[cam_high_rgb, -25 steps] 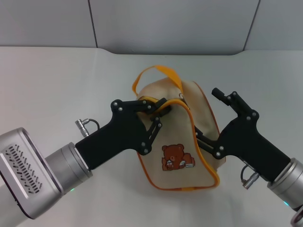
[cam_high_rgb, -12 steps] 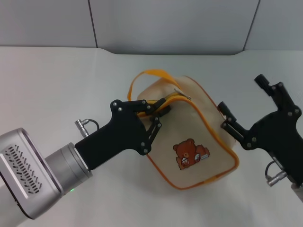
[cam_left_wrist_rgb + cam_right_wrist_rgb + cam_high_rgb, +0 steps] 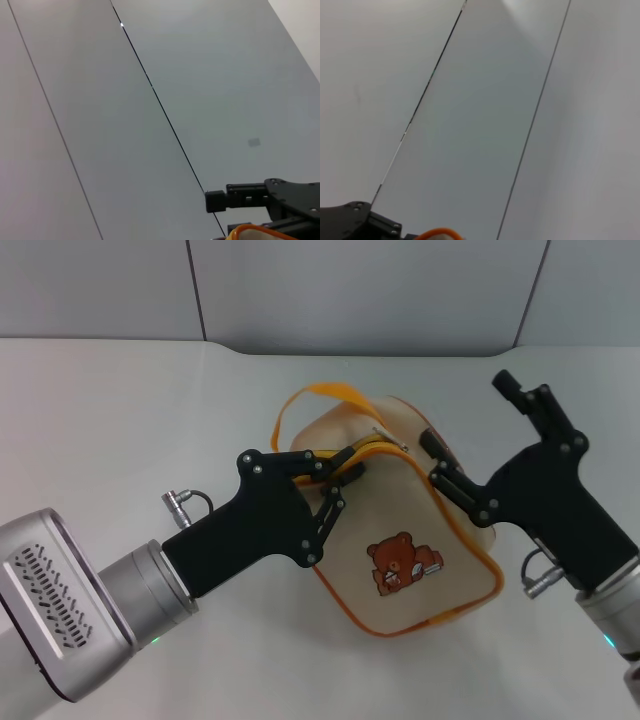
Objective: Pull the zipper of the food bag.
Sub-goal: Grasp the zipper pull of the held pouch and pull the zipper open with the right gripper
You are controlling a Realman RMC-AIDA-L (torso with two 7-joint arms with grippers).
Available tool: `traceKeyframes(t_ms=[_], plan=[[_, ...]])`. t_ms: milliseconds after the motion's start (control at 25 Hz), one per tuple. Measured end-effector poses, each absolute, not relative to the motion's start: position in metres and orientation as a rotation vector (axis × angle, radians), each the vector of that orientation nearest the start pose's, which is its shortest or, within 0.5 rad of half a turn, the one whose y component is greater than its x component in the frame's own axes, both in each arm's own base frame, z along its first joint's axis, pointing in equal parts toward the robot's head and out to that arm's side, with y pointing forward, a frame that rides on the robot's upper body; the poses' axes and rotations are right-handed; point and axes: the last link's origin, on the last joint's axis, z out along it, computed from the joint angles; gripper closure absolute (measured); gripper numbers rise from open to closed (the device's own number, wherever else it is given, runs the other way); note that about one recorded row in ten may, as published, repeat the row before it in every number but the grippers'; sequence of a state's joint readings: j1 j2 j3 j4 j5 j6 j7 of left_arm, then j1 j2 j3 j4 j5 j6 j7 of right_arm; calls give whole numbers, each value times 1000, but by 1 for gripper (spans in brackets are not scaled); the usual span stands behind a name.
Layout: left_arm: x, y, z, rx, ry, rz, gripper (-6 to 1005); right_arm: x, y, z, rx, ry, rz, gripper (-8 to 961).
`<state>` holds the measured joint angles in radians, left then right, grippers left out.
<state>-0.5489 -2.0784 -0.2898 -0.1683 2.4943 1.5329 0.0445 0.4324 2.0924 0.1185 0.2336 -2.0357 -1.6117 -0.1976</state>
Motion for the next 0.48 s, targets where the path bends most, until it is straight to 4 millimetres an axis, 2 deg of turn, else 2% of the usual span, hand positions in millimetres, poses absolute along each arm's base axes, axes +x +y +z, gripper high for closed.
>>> traceKeyframes(t_ms=[160,280,480], plan=[[-220,282,-81,-2204,306,-1001,932,243,268,-64,-1902,-145,930,121],[-220,283,-81,-2204,307,-1002,932,243,263,-69,-1967,-205,926,121],[-219,284,-81,-2203,307,-998,933,248,255,-71,-1977,-244,884,121]])
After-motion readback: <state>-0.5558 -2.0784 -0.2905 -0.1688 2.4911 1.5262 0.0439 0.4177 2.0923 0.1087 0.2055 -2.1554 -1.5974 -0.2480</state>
